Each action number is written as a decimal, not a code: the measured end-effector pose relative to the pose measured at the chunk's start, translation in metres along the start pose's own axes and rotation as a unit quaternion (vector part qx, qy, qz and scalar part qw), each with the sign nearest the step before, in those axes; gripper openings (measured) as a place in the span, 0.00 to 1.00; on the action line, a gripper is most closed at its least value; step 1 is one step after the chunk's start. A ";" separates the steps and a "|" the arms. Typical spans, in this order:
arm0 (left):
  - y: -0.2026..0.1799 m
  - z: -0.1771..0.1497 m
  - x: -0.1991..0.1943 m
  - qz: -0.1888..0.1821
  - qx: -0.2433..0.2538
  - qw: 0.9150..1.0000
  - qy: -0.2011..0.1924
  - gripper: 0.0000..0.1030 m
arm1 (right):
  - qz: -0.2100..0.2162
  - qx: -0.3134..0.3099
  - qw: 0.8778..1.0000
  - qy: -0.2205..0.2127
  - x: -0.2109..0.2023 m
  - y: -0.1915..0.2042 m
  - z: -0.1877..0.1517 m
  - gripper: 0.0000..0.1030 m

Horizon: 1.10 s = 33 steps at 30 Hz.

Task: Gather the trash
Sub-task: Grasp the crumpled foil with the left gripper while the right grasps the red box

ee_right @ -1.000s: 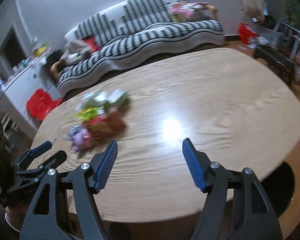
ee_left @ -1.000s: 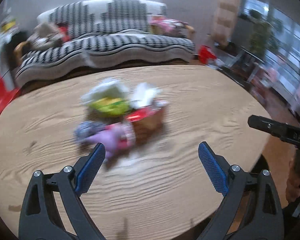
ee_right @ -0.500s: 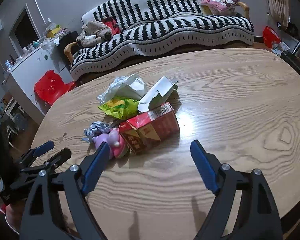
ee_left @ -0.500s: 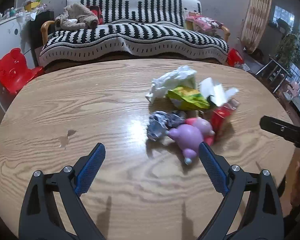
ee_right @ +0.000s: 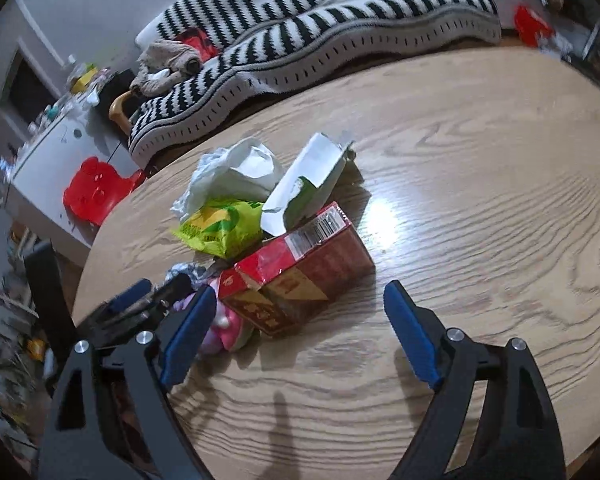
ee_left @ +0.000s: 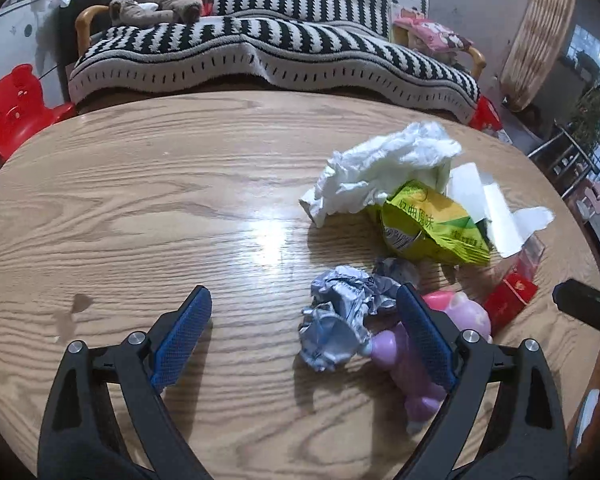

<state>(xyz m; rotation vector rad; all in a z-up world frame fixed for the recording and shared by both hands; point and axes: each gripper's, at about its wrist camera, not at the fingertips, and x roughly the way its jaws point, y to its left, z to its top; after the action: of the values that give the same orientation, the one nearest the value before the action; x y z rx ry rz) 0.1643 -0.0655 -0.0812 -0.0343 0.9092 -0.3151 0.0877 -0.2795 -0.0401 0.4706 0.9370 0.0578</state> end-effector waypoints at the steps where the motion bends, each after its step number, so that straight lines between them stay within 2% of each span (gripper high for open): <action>1: -0.002 0.000 0.002 -0.005 0.002 1.000 0.000 0.80 | 0.001 0.011 1.000 0.003 0.004 -0.002 0.002 0.80; 3: -0.003 0.001 0.001 -0.023 -0.002 1.000 -0.002 0.65 | 0.003 0.030 1.000 0.008 0.011 -0.006 0.005 0.80; 4: -0.004 0.001 0.001 -0.029 -0.006 1.000 -0.001 0.43 | 0.005 0.040 0.999 0.010 0.016 -0.008 0.007 0.80; 5: -0.004 0.001 0.001 -0.030 -0.007 1.000 0.004 0.27 | 0.006 0.048 0.999 0.014 0.019 -0.009 0.007 0.80; 9: -0.009 -0.001 -0.010 -0.027 -0.007 1.000 -0.003 0.25 | 0.024 0.096 0.995 0.029 0.038 -0.010 0.010 0.80; 14: -0.010 -0.003 -0.033 -0.016 -0.003 1.000 -0.023 0.25 | 0.010 0.080 0.996 0.026 0.043 0.006 0.009 0.79; 15: -0.010 -0.004 -0.037 -0.014 -0.001 1.000 -0.022 0.25 | 0.003 0.078 0.997 0.029 0.044 0.007 0.009 0.76; 16: -0.010 -0.005 -0.040 -0.012 0.002 1.000 -0.022 0.25 | -0.003 0.074 0.997 0.035 0.045 0.008 0.006 0.65; 18: -0.012 -0.010 -0.048 -0.005 0.015 1.000 -0.022 0.25 | 0.001 0.068 0.997 0.039 0.044 0.009 0.004 0.58; 20: -0.012 -0.012 -0.054 -0.004 0.020 1.000 -0.019 0.25 | -0.007 0.047 0.998 0.033 0.034 0.013 0.005 0.39; 23: -0.013 -0.016 -0.063 -0.001 0.025 1.000 -0.020 0.25 | -0.026 0.009 0.999 0.019 0.017 0.017 0.002 0.27; 29: -0.019 -0.024 -0.078 0.009 0.019 1.000 -0.011 0.25 | -0.044 -0.036 0.998 -0.001 -0.008 0.019 -0.004 0.25; 33: -0.030 -0.027 -0.091 0.009 0.019 1.000 -0.018 0.25 | -0.040 -0.056 0.997 -0.020 -0.032 0.019 -0.007 0.25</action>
<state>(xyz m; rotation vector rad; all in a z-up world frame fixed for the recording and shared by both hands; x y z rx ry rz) 0.0833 -0.0659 -0.0232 0.0028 0.8663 -0.3148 0.0662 -0.2682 -0.0116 0.3287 0.9077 0.0288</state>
